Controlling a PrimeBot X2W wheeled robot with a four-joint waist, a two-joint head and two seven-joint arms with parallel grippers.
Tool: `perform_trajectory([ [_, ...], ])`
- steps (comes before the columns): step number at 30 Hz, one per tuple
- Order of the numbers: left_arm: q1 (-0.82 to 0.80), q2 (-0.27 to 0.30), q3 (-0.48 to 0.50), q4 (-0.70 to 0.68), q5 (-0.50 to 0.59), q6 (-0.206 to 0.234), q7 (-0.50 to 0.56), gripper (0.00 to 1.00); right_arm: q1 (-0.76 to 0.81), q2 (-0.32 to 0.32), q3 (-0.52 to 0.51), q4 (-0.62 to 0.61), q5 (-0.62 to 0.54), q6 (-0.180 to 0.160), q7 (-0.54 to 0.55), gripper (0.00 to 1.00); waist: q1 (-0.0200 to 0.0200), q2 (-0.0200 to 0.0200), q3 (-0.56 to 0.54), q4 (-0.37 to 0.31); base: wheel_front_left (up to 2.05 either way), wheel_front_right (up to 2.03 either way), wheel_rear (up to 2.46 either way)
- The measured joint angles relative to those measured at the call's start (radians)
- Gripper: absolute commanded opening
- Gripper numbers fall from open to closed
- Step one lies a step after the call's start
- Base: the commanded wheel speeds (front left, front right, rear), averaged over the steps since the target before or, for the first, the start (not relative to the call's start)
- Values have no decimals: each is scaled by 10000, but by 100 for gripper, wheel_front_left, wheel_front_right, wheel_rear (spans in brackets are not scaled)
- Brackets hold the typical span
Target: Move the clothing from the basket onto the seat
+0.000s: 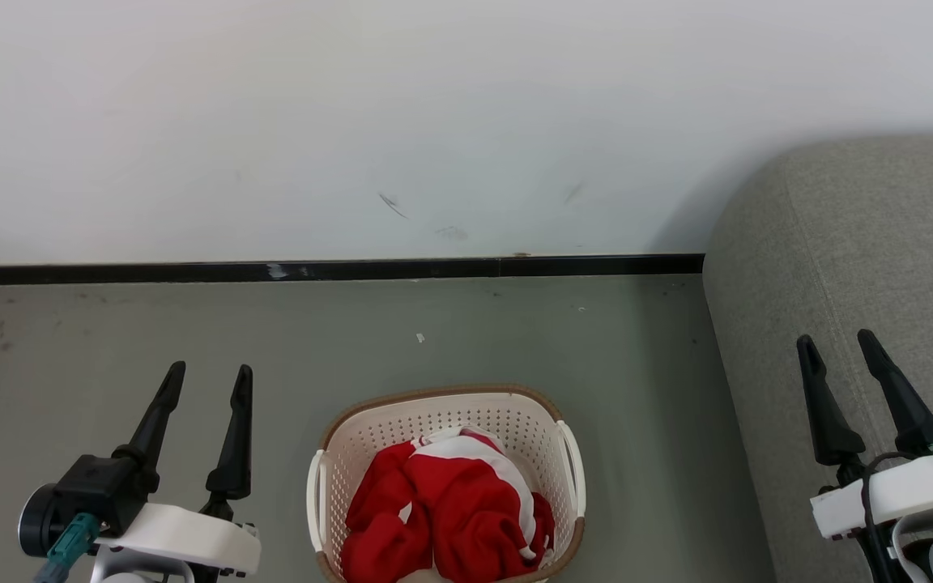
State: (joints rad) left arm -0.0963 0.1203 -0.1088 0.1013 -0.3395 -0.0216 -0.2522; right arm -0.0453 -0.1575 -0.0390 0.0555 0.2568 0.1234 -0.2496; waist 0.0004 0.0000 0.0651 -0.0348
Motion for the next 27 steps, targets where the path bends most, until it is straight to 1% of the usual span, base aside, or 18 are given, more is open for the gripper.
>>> perform_trajectory([
  [17,-266,38,-21,63,163,-267,0,100,-78,150,4,-127,19,0,0,100,0,0,816,-153,0,0,0],
  [27,-672,176,-297,245,334,-441,0,100,-355,247,105,-228,98,0,0,100,-1,0,1474,-328,0,0,0],
])
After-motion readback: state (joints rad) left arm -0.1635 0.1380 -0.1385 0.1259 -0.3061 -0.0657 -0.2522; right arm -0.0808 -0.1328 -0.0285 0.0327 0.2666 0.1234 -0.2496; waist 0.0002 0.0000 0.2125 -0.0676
